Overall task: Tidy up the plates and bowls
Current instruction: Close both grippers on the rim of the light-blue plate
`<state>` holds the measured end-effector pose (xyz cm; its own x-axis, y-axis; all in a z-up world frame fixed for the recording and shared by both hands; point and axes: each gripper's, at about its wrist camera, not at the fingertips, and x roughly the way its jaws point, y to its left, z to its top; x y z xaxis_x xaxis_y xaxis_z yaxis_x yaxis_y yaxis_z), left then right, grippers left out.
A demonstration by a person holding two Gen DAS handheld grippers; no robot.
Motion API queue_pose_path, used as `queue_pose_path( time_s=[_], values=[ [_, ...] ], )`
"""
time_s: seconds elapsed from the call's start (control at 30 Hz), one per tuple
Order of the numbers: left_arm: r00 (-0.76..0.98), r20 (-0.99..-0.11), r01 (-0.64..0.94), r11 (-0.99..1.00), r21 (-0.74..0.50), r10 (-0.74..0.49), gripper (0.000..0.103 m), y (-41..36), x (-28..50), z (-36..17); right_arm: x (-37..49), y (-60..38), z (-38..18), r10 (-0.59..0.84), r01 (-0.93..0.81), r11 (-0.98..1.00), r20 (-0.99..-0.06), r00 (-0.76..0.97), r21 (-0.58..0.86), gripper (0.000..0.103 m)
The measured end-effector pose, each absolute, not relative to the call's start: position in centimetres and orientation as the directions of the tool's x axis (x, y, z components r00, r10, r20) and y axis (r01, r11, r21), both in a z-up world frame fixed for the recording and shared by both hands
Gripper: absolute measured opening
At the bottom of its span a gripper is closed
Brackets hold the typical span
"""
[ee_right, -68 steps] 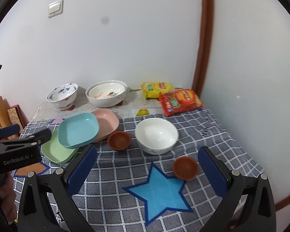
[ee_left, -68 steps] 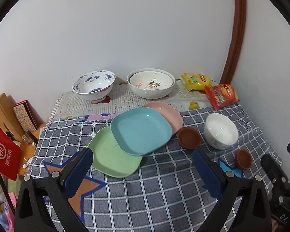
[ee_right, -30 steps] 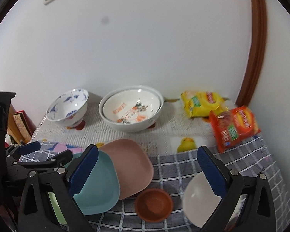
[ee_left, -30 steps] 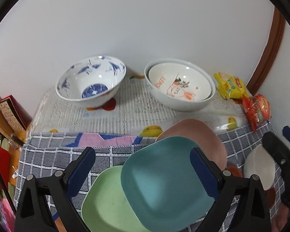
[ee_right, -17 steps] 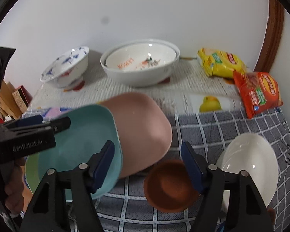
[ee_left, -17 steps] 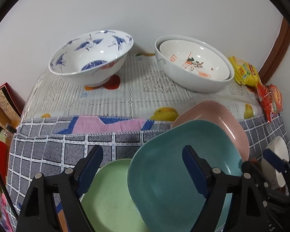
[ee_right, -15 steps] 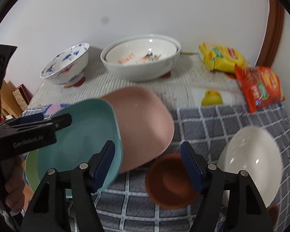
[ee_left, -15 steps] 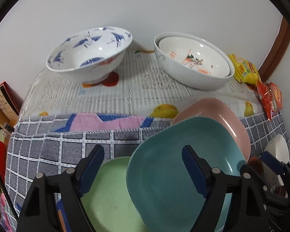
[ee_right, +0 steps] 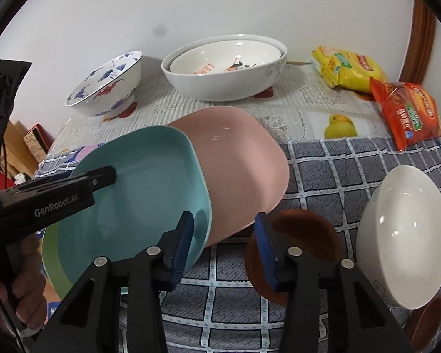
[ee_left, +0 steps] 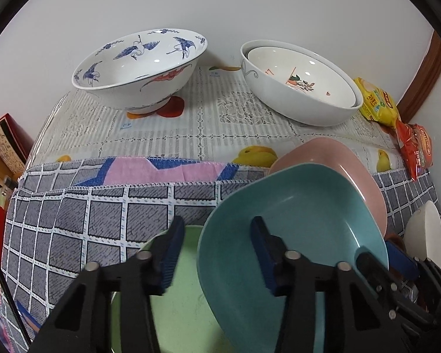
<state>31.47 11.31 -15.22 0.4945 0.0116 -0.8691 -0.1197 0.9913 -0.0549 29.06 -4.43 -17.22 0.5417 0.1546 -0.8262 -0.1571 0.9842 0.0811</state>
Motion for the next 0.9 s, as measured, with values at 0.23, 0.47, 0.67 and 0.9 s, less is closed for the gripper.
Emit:
queue_pose_path(
  time_s=[0.23, 0.47, 0.67, 0.9],
  values=[
    [0.509, -0.861, -0.101, 0.992, -0.072, -0.01, 0.017, 10.8, 30.5, -14.5, 28.7, -3.7, -16.9, 0.142, -0.153, 0.986, -0.823, 0.549, 0.067, 0.012],
    [0.526, -0.85, -0.088, 0.991, -0.102, -0.04, 0.016, 10.8, 28.6, -12.7, 27.1, -4.4, -15.1, 0.149, -0.13, 0.987, -0.805, 0.574, 0.09, 0.01],
    [0.548, -0.835, -0.091, 0.988, -0.124, -0.054, 0.016, 11.1, 26.5, -10.8, 24.9, -4.7, -12.9, 0.164, -0.125, 0.986, -0.78, 0.604, 0.111, 0.01],
    [0.573, -0.818, -0.089, 0.989, -0.116, -0.045, 0.016, 11.3, 24.2, -9.0, 22.8, -4.3, -11.2, 0.177, -0.125, 0.984, -0.764, 0.62, 0.126, 0.01]
  ],
)
